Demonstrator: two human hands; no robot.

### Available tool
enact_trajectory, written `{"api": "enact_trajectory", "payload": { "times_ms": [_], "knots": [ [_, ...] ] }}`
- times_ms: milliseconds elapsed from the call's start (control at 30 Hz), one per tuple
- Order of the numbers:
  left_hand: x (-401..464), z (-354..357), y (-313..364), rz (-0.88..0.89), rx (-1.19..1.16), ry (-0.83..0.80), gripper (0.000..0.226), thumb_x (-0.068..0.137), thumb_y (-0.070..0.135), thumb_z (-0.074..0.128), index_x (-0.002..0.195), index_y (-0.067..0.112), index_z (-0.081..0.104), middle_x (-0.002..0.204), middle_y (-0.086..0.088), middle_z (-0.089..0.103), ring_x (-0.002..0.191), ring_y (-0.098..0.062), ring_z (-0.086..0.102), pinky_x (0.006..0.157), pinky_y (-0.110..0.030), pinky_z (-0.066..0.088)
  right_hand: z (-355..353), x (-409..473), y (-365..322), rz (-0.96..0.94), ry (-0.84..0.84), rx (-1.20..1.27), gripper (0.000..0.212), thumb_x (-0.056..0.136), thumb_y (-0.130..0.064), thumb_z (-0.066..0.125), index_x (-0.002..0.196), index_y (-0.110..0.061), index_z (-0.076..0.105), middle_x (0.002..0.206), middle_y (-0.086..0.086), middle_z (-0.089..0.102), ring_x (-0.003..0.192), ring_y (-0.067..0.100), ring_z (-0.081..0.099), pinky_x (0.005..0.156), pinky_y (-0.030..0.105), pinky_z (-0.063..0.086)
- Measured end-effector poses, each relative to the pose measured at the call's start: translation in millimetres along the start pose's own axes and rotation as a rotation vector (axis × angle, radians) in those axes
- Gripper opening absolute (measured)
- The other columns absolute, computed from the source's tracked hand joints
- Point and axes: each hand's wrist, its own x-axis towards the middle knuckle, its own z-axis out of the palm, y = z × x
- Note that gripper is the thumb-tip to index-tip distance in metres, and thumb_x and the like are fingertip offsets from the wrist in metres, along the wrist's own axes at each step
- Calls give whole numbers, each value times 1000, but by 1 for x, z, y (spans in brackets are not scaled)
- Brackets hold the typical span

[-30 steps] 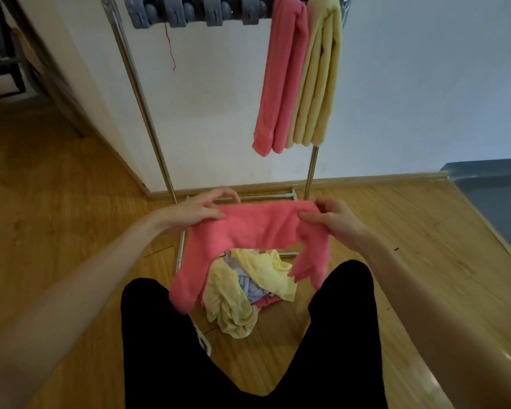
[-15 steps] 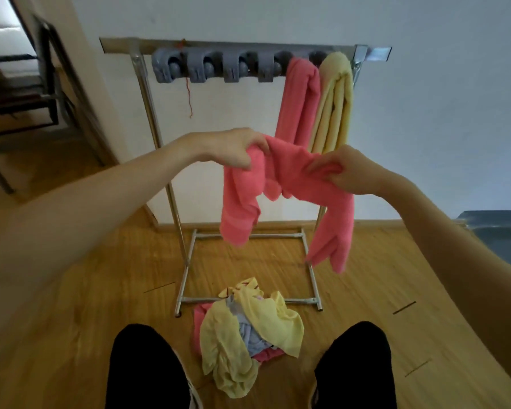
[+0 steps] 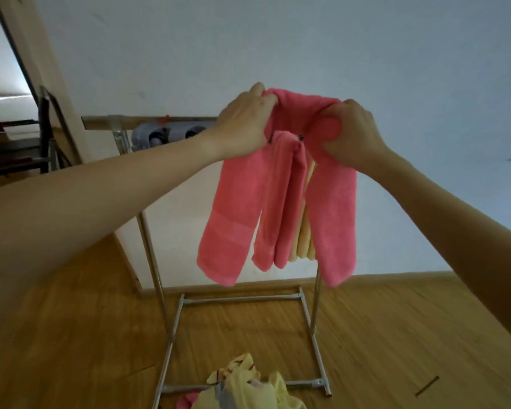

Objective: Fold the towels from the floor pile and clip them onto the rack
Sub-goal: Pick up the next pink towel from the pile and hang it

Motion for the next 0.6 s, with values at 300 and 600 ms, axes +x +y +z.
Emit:
{"api": "enact_trajectory", "payload": {
  "times_ms": [300,600],
  "knots": [
    [18,51,8,-4,198,106,60,87,-3,47,143,9,30,132,-14,40,104,-35,46,64,-37,35,89,6,19,-136,203,-314,51,75,5,65,124,1,50,126,21,48,98,38,54,78,45,51],
    [8,89,-3,111,278,160,74,74,-12,55,143,6,36,127,-10,49,100,-33,51,49,-35,37,127,-19,31,-34,261,-138,59,88,-8,46,145,-11,32,137,12,44,117,30,48,98,33,26]
  ]
}}
